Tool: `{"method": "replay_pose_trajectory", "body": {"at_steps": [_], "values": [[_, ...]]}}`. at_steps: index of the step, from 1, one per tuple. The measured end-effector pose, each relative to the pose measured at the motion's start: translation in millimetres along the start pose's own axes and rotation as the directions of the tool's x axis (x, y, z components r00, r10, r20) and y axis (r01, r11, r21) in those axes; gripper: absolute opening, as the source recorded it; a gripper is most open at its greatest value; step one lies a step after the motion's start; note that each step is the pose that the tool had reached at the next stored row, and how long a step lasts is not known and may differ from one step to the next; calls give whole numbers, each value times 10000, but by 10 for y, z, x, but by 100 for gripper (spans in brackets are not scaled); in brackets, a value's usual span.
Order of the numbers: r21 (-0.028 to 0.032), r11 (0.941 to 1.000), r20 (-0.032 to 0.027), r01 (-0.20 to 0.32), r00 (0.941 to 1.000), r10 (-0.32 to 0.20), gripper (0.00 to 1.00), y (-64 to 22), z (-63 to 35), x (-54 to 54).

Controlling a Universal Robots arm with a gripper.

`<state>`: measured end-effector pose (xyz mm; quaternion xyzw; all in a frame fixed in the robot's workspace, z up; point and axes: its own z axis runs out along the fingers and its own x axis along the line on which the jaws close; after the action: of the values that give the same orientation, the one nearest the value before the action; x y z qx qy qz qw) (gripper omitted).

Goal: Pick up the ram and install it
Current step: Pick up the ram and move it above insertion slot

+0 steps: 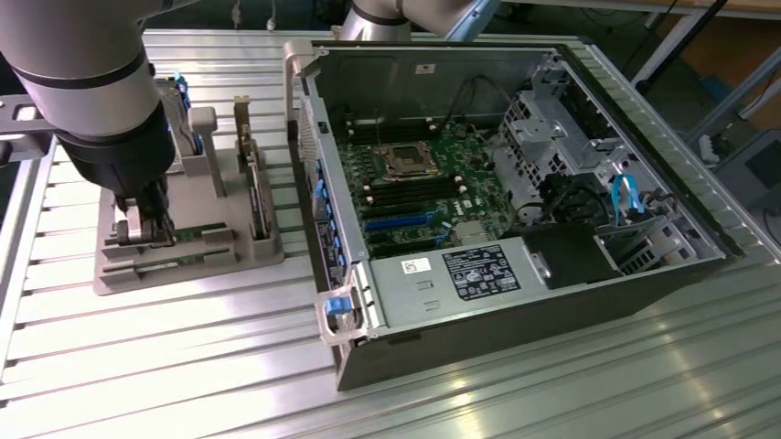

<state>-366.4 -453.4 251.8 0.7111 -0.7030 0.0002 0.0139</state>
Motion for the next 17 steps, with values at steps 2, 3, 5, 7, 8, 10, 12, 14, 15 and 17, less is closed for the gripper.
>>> {"method": "replay_pose_trajectory", "body": {"at_steps": [2, 3, 5, 7, 8, 10, 12, 14, 15, 17], "values": [[0, 10000, 0, 0, 10000, 0, 25, 0, 0, 0], [-1, 10000, 0, 0, 10000, 0, 25, 0, 0, 0], [0, 10000, 12, 0, 10000, 0, 25, 0, 6, 0], [5, 10000, 25, 0, 10000, 0, 25, 0, 22, 0], [5, 10000, 28, 1, 10000, -1, 25, -1, 32, 1], [6, 10000, 30, 1, 10000, -1, 25, -1, 56, 2], [6, 10000, 30, 1, 10000, -1, 25, -2, 88, 3], [5, 10000, 29, 1, 10000, -1, 25, -2, 121, 4], [5, 10000, 30, 1, 10000, -1, 25, -3, 135, 4], [5, 10000, 29, 1, 10000, -1, 25, -3, 161, 3]]}}
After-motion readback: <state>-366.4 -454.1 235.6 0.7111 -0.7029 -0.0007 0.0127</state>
